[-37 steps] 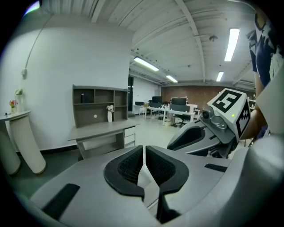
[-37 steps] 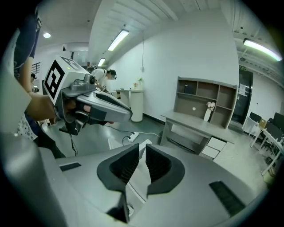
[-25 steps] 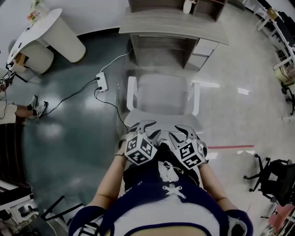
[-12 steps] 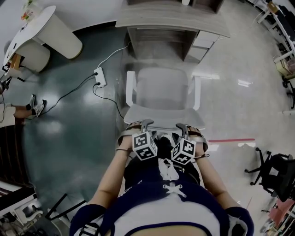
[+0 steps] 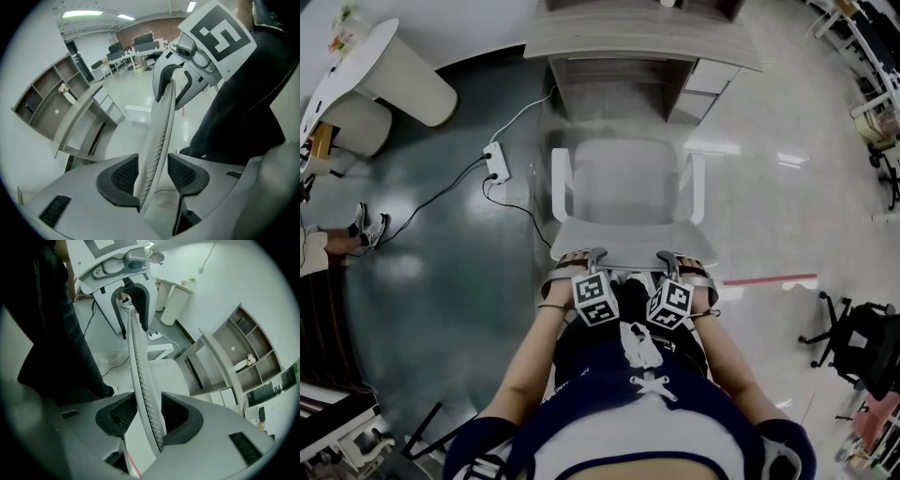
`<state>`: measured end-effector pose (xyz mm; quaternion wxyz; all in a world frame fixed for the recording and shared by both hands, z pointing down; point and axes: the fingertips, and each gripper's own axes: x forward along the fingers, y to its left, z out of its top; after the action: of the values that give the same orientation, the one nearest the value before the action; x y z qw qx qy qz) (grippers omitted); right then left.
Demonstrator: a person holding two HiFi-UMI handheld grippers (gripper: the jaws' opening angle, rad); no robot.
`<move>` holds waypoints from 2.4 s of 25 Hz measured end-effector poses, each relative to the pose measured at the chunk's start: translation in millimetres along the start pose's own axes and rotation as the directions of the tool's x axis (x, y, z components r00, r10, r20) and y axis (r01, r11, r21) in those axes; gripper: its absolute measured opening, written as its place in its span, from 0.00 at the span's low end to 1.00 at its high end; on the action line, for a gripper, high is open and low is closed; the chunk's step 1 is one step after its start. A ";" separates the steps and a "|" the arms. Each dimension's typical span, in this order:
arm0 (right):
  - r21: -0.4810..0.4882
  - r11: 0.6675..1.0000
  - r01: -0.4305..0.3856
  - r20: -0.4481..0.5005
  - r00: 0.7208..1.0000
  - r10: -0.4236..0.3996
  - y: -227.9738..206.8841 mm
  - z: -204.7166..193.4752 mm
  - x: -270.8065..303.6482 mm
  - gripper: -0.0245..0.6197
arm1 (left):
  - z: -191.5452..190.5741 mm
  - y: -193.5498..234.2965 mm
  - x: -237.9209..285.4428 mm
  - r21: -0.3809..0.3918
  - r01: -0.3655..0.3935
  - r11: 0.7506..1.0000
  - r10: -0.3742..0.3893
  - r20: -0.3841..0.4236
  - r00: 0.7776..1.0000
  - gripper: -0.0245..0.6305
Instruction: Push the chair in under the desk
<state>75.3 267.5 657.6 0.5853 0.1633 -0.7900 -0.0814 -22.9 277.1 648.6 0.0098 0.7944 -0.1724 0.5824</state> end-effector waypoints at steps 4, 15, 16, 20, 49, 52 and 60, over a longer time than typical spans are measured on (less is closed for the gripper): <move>-0.022 1.000 0.014 0.034 0.999 -0.013 0.9 2.0 2.5 0.28 | 1.2 -0.6 6.7 -0.005 0.004 1.000 -0.004 0.020 1.000 0.31; -0.065 0.993 0.096 0.056 0.994 -0.093 -24.6 8.0 17.2 0.28 | 2.5 26.0 13.8 0.013 -0.018 1.000 0.017 0.029 0.999 0.31; -0.071 0.991 0.111 0.061 0.992 -0.107 -28.3 9.2 18.8 0.27 | 2.4 30.2 14.6 0.013 -0.017 1.000 0.017 0.029 0.999 0.31; -0.089 0.985 0.148 0.075 0.987 -0.141 -46.9 13.2 26.5 0.26 | 5.0 51.9 17.5 0.016 -0.046 0.999 0.045 0.048 0.998 0.32; -0.146 0.971 0.187 0.136 0.977 -0.167 -139.8 39.9 69.5 0.22 | 14.4 160.4 38.2 -0.059 -0.064 0.996 0.066 0.047 0.997 0.40; -0.163 0.964 0.208 0.140 0.972 -0.186 -149.4 44.9 73.9 0.20 | 13.4 173.1 41.8 -0.062 -0.065 0.996 0.068 0.045 0.997 0.41; -0.256 0.923 0.288 0.125 0.957 -0.263 -182.2 48.2 92.8 0.13 | 16.6 210.5 47.5 -0.049 -0.110 0.993 0.113 0.057 0.992 0.41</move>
<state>34.8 61.6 668.2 0.5495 0.1872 -0.7655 -0.2775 -55.2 63.1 648.3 -0.0100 0.8001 -0.2300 0.5539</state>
